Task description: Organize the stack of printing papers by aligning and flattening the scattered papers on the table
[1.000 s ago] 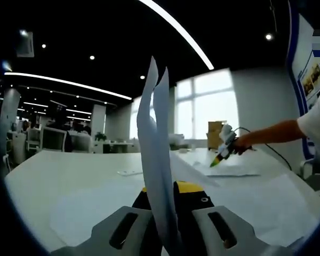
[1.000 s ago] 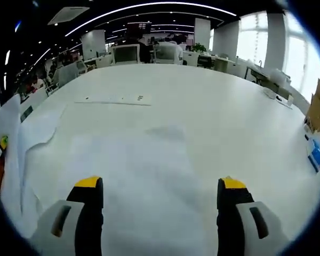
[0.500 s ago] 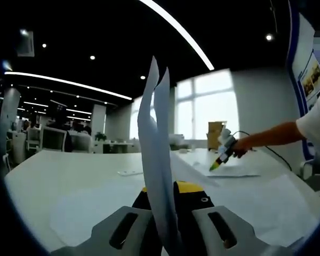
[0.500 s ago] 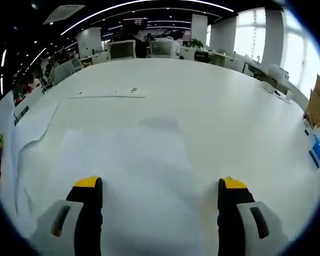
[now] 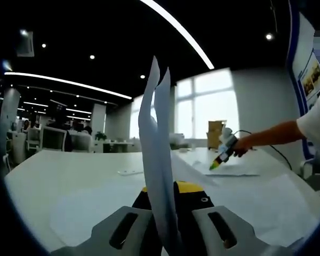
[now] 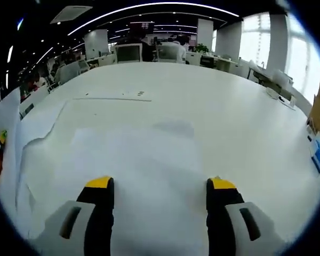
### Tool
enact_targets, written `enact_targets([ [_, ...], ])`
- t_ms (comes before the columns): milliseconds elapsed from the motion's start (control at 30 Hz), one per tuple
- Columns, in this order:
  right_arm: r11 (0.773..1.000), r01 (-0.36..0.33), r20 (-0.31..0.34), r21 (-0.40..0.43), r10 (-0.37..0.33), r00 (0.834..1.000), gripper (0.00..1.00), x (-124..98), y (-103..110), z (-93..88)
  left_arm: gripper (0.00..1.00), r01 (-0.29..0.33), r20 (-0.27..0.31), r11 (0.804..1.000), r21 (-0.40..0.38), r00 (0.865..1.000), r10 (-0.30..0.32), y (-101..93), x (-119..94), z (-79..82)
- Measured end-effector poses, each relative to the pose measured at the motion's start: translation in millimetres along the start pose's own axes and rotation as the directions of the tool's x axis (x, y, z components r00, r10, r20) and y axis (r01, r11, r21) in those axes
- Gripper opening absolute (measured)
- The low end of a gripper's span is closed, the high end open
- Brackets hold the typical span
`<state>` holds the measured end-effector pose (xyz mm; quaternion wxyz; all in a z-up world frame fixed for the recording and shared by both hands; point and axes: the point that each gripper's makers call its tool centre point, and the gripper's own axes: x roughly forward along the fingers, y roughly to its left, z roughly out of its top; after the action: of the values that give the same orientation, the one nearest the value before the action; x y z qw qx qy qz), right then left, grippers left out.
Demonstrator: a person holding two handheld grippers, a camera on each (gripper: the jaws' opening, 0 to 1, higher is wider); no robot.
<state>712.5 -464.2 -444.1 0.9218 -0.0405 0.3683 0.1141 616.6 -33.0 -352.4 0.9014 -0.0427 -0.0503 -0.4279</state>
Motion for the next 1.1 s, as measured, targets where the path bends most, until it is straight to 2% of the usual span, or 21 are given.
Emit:
enact_targets([
  [200,1.0,-0.002,0.004,-0.002,0.002,1.0,0.64,1.6,-2.8,1.5,0.07,0.0,0.0,1.0,0.0,1.0,0.0,0.7,0.0,0.4],
  [300,1.0,-0.004,0.003,-0.006,0.004,1.0,0.59,1.4,-6.0,2.3,0.07,-0.001,0.0,1.0,0.0,1.0,0.001,0.8,0.0,0.4],
  [667,1.0,-0.004,0.004,-0.01,0.004,1.0,0.5,0.0,-10.6,1.4,0.07,-0.001,-0.001,1.0,0.003,1.0,0.001,0.4,0.5,0.3],
  [900,1.0,-0.001,0.0,-0.008,0.001,1.0,0.38,-6.8,-14.5,-3.6,0.07,-0.001,-0.003,1.0,0.003,1.0,0.001,0.1,0.9,-0.2],
  [1100,1.0,0.002,0.012,0.007,-0.002,1.0,0.38,-6.8,-14.5,-3.0,0.07,-0.002,-0.003,1.0,0.003,1.0,0.002,1.2,1.2,-0.1],
])
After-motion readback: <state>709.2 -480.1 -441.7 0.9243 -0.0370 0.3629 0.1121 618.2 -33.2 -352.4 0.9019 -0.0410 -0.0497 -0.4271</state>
